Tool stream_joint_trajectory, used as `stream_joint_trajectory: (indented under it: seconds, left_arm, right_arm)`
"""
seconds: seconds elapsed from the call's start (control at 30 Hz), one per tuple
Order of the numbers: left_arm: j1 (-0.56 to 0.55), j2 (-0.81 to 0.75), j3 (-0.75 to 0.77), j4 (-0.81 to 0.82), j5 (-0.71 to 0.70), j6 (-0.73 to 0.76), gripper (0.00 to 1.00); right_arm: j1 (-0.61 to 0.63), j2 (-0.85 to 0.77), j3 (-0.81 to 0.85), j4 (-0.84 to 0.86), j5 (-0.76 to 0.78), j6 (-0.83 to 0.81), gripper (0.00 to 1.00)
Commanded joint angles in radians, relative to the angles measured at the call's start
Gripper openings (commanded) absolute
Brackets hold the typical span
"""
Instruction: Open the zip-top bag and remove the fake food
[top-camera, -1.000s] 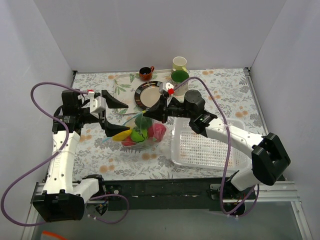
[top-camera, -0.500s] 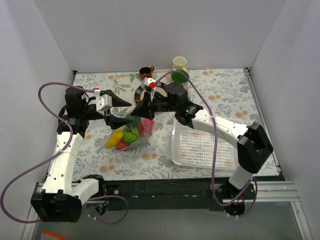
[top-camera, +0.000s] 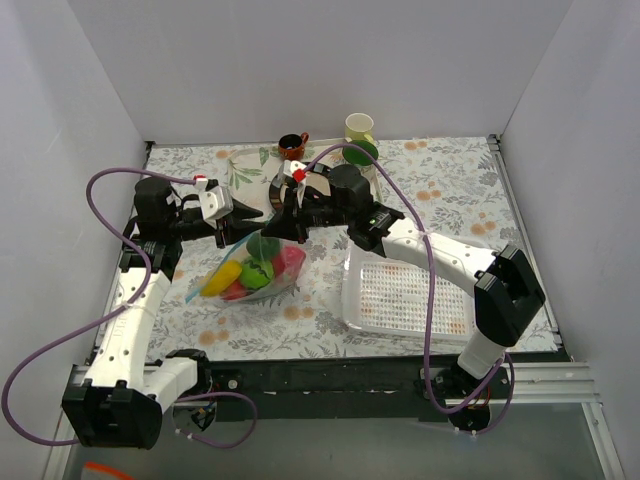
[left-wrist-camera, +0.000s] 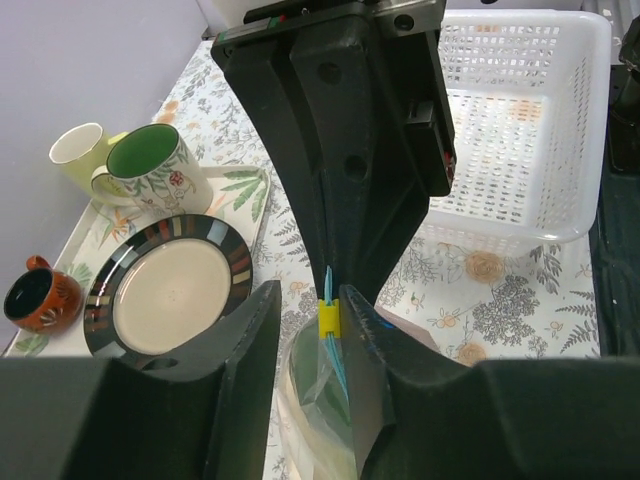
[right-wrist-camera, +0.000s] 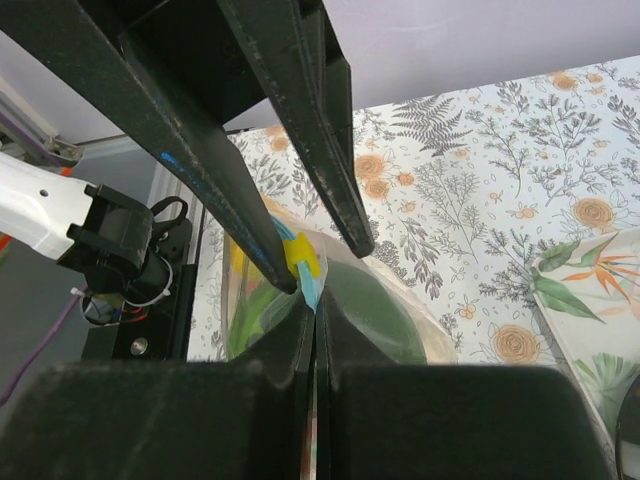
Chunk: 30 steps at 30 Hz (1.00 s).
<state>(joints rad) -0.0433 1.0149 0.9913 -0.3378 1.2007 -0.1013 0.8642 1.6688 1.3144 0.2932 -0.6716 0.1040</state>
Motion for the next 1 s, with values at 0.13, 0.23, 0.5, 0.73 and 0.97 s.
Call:
stream_joint_trajectory:
  seconds: [0.13, 0.23, 0.5, 0.73, 0.97]
  left_arm:
    - [-0.004, -0.027, 0.004, 0.002, -0.023, -0.001, 0.2]
    - [-0.004, -0.027, 0.01, -0.046, -0.015, 0.023, 0.2]
    - [-0.004, -0.022, 0.02, -0.155, 0.002, 0.095, 0.29]
    - [-0.003, -0.01, 0.04, -0.155, 0.019, 0.097, 0.25]
    - [-0.004, -0.002, 0.046, -0.129, 0.046, 0.077, 0.18]
  right_arm:
    - [0.007, -0.06, 0.034, 0.004, 0.0, -0.02, 0.01]
    - [0.006, -0.064, 0.048, -0.008, 0.004, -0.033, 0.01]
    - [0.006, -0.061, 0.082, -0.045, 0.006, -0.05, 0.01]
    - [0.006, -0.057, 0.077, -0.045, 0.0, -0.038, 0.01]
    - [0.006, -0.035, 0.094, -0.04, -0.017, -0.02, 0.01]
